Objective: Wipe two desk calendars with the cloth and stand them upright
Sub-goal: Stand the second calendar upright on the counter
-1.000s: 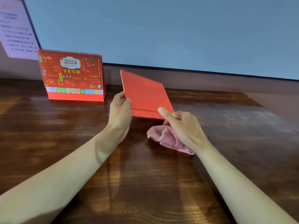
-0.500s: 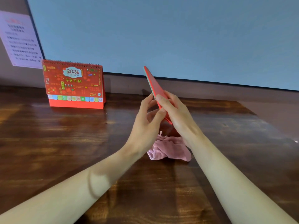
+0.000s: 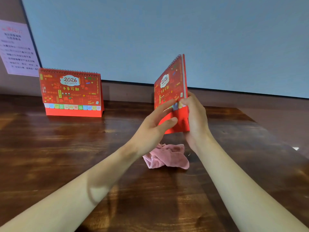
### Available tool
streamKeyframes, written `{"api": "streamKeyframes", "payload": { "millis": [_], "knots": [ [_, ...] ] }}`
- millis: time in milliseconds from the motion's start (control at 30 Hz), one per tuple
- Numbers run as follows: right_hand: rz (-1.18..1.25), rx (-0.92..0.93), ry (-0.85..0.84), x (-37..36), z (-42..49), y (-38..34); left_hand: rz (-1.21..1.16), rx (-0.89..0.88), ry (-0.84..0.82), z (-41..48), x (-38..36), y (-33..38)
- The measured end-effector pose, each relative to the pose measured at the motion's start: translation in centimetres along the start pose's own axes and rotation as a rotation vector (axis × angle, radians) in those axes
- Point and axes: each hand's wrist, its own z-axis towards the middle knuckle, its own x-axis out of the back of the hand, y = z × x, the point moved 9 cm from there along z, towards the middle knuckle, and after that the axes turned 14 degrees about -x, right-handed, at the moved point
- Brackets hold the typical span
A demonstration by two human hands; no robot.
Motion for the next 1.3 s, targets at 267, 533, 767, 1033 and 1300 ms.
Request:
{"api": "streamKeyframes", "payload": {
  "millis": [267,533,767,1033,1300],
  "knots": [
    [0.297,-0.221,0.153,4.5,0.5,4.0,0.55,0.28,0.263,0.2,7.2,-5.0],
    [0.277,-0.276,0.232,7.4,1.2,5.6,0.234,0.354,0.445,-0.8,8.6,-8.5],
    [-0.064,-0.316,0.247,7.9,2.7,6.2,0.379,0.175,0.512,0.1,8.5,-6.1],
    [-0.689,-0.219,0.367,9.1,3.6,5.8,0.59,-0.034,0.438,0.7,7.3,-3.4],
    [-0.287,-0.432,0.422,10.9,3.3,8.9,0.68,0.083,0.481,1.1,7.3,-4.3]
  ]
}}
